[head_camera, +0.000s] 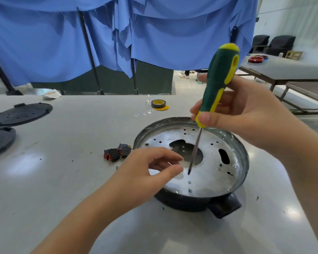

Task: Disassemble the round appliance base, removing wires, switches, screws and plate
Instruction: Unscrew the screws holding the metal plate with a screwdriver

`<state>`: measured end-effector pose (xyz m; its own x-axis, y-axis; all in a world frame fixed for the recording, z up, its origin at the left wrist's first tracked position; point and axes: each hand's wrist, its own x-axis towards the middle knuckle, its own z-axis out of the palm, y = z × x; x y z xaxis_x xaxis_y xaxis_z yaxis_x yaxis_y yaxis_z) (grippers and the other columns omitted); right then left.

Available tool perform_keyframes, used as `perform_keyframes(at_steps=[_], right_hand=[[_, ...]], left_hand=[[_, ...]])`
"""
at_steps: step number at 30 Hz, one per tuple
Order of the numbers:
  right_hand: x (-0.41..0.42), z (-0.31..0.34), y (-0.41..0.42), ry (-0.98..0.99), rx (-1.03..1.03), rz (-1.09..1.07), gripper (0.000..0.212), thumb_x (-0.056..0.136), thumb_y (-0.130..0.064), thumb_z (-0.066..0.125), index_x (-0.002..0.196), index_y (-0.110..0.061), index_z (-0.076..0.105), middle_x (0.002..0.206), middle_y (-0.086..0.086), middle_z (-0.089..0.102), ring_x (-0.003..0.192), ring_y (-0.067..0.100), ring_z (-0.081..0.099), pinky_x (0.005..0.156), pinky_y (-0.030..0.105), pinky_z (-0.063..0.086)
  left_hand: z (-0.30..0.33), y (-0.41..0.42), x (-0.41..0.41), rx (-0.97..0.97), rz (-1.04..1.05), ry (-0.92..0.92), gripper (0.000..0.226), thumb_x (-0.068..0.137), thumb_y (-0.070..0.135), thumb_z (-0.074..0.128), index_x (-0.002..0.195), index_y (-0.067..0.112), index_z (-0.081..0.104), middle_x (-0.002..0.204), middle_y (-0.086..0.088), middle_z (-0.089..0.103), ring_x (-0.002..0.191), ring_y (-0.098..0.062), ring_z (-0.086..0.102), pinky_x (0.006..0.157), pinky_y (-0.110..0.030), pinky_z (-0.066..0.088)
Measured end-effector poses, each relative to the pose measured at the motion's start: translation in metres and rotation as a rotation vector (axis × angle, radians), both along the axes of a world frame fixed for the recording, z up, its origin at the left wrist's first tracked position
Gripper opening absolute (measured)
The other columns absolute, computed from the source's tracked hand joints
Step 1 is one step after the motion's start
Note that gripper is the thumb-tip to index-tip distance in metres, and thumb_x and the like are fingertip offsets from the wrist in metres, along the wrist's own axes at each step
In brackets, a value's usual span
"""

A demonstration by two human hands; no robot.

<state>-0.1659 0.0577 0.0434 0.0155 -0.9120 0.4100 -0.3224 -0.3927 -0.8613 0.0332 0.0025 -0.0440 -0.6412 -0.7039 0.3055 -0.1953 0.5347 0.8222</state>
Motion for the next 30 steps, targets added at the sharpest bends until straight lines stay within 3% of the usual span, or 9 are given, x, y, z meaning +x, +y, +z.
perform_keyframes(at_steps=[4, 7, 13, 19, 25, 30], right_hand=[[-0.004, -0.005, -0.004, 0.167, 0.064, -0.039, 0.052, 0.069, -0.016, 0.079, 0.113, -0.028, 0.056, 0.087, -0.004, 0.075, 0.085, 0.012, 0.072, 0.078, 0.021, 0.055], [-0.005, -0.007, -0.006, 0.194, 0.083, -0.045, 0.052, 0.072, -0.011, 0.078, 0.115, -0.028, 0.055, 0.087, -0.005, 0.075, 0.085, 0.01, 0.072, 0.077, 0.018, 0.054], [-0.005, -0.009, -0.008, 0.223, 0.084, -0.06, 0.05, 0.072, -0.015, 0.078, 0.115, -0.029, 0.055, 0.088, -0.008, 0.074, 0.087, 0.009, 0.071, 0.081, 0.019, 0.054], [-0.006, -0.009, -0.009, 0.255, 0.068, -0.049, 0.05, 0.073, -0.019, 0.078, 0.115, -0.032, 0.055, 0.09, -0.009, 0.074, 0.088, 0.008, 0.071, 0.084, 0.02, 0.054], [-0.006, -0.01, -0.01, 0.258, 0.057, -0.025, 0.049, 0.074, -0.017, 0.078, 0.113, -0.036, 0.054, 0.091, -0.009, 0.074, 0.089, 0.007, 0.071, 0.084, 0.018, 0.053], [-0.007, -0.011, -0.011, 0.258, 0.053, -0.018, 0.049, 0.074, -0.018, 0.077, 0.113, -0.037, 0.054, 0.091, -0.009, 0.074, 0.089, 0.006, 0.071, 0.081, 0.015, 0.053]], left_hand=[[0.015, -0.008, -0.005, 0.059, -0.033, -0.287, 0.012, 0.075, 0.03, 0.077, 0.087, 0.03, 0.073, 0.074, 0.017, 0.071, 0.07, -0.001, 0.067, 0.07, -0.022, 0.055], [0.03, -0.014, -0.013, 0.044, -0.11, -0.634, 0.017, 0.071, 0.046, 0.077, 0.082, 0.034, 0.072, 0.065, 0.023, 0.065, 0.059, 0.008, 0.059, 0.057, -0.013, 0.045], [0.048, -0.025, -0.038, -0.02, -0.181, -1.055, 0.02, 0.073, 0.047, 0.075, 0.078, 0.028, 0.071, 0.067, 0.016, 0.063, 0.064, -0.002, 0.057, 0.055, -0.019, 0.041], [0.055, -0.025, -0.053, -0.055, -0.239, -1.175, 0.021, 0.081, 0.037, 0.07, 0.093, 0.019, 0.072, 0.093, 0.002, 0.073, 0.07, -0.009, 0.059, 0.05, -0.016, 0.043], [0.058, -0.025, -0.056, -0.055, -0.297, -1.207, 0.013, 0.082, 0.035, 0.067, 0.075, 0.025, 0.063, 0.077, 0.008, 0.063, 0.069, -0.007, 0.057, 0.056, -0.018, 0.043], [0.057, -0.023, -0.057, -0.088, -0.261, -1.194, 0.019, 0.08, 0.039, 0.065, 0.08, 0.019, 0.066, 0.069, 0.009, 0.059, 0.063, -0.009, 0.054, 0.051, -0.018, 0.04]])
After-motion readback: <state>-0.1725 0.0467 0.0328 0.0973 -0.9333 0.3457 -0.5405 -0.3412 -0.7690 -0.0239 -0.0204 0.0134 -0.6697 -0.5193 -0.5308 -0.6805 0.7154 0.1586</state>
